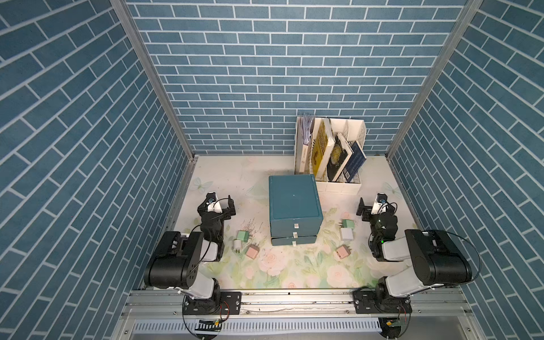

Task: Place the plugs into the drawer by color
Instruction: Open the drawer in the storage box.

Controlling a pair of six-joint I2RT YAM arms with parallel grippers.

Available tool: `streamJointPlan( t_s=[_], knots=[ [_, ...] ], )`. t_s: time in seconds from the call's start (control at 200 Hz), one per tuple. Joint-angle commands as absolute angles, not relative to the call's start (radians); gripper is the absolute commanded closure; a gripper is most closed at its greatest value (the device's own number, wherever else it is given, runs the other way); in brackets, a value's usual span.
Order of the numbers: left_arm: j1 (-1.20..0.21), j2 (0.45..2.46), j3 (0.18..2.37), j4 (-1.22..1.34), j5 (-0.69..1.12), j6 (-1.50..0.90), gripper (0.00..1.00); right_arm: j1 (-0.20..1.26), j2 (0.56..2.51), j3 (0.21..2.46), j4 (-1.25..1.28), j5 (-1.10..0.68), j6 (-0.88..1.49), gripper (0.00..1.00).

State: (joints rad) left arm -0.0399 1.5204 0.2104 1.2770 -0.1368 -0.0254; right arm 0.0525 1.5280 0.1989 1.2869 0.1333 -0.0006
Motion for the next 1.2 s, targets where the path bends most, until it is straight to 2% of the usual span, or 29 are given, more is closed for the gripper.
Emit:
streamJointPlan(
  t_s=[0.0,0.745,0.78,0.83,0.865,0.925,0.97,1.015,1.04,1.095,1.19],
  knots=[
    [-0.046,1.522,0.207,1.296,-0.137,-0.014,0.0,0.056,1.529,0.209,1.3,0.127,-0.017,0.0],
    [-0.046,1.522,0.211,1.292,-0.135,-0.014,0.0,0.055,1.521,0.209,1.306,0.148,-0.014,0.0],
    [-0.046,1.52,0.211,1.288,-0.133,-0.014,0.0,0.08,1.473,0.258,1.182,0.258,-0.003,0.0],
    [-0.043,1.512,0.226,1.261,-0.132,-0.02,0.0,0.105,1.365,0.424,0.808,0.382,0.034,0.0],
    [-0.041,1.469,0.293,1.086,-0.149,-0.029,0.0,0.107,1.323,0.56,0.572,0.42,0.087,0.0],
    [-0.019,1.442,0.541,0.657,-0.168,-0.051,0.0,0.108,1.307,0.761,0.185,0.446,0.198,0.0],
    [-0.003,1.444,0.67,0.485,-0.229,-0.17,0.0,0.109,1.307,0.79,0.117,0.493,0.299,0.0],
    [0.003,1.431,0.765,0.354,-0.246,-0.297,0.0,0.091,1.318,0.785,-0.006,0.554,0.536,0.0],
    [0.002,1.42,0.807,0.293,-0.238,-0.359,0.0,0.054,1.33,0.795,-0.088,0.513,0.637,0.01],
    [-0.003,1.381,0.876,0.154,-0.215,-0.493,0.01,-0.011,1.354,0.85,-0.196,0.395,0.673,0.13],
    [-0.119,1.254,0.896,0.038,-0.194,-0.574,0.04,0.086,1.254,0.89,-0.345,0.443,0.716,0.13]
  ],
)
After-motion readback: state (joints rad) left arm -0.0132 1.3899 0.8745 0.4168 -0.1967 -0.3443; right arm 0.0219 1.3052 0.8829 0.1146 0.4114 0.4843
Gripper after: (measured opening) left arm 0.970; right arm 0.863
